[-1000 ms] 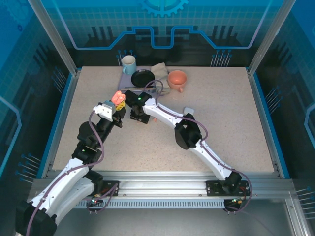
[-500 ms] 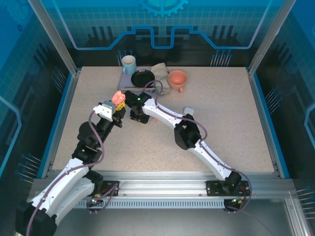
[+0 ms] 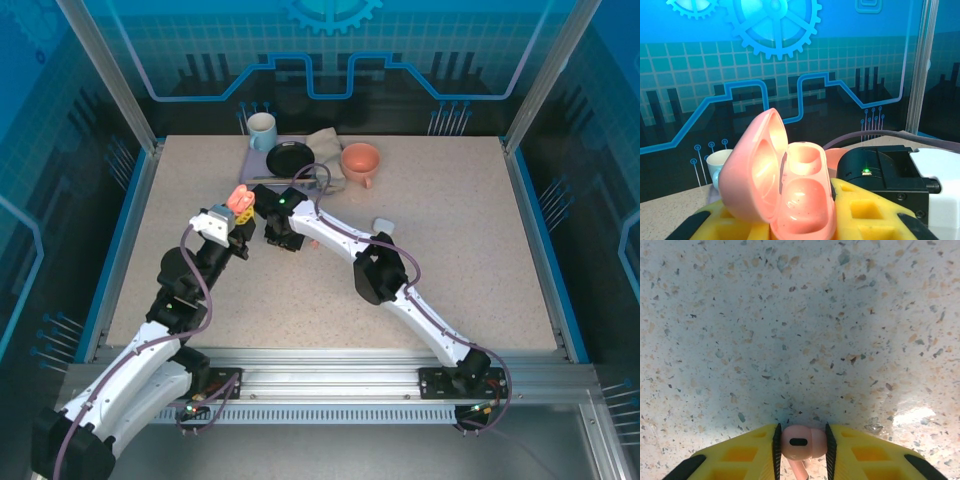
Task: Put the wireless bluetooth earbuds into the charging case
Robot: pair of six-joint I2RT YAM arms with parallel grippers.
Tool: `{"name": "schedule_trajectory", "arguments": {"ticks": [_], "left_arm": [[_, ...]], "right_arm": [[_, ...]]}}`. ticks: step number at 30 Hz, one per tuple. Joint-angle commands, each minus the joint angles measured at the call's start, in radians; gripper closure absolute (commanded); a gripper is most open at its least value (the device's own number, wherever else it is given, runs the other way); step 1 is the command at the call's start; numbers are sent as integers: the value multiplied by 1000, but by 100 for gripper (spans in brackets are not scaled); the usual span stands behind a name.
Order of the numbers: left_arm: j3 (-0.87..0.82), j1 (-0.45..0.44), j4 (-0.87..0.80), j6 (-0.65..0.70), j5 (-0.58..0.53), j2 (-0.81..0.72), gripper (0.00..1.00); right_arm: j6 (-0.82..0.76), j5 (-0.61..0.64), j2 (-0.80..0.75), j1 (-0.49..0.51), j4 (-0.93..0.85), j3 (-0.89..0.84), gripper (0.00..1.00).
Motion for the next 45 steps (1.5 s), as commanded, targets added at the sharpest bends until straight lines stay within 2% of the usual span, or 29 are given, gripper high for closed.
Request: {"name": "schedule_trajectory", "arguments": {"ticks": [1,10,25,40,45], "left_arm": [[27,-5,19,14,-3,3,100],[32,-5,7,14,2,4,100],[43,-3,-12,12,-4,-13,100],[64,-3,-50,2,-6,-39,100],[72,-3,-64,-12,5,-40,100]], "right_arm": [[-23,-1,4,11,-33,-5,71],[-79,4,-35,1,-28,-70,71],[-169,41,-206,0,39,-266,77],[-211,40,-514,0,208,-717,80],[-243,36,-611,-8,268,-928,80]]}}
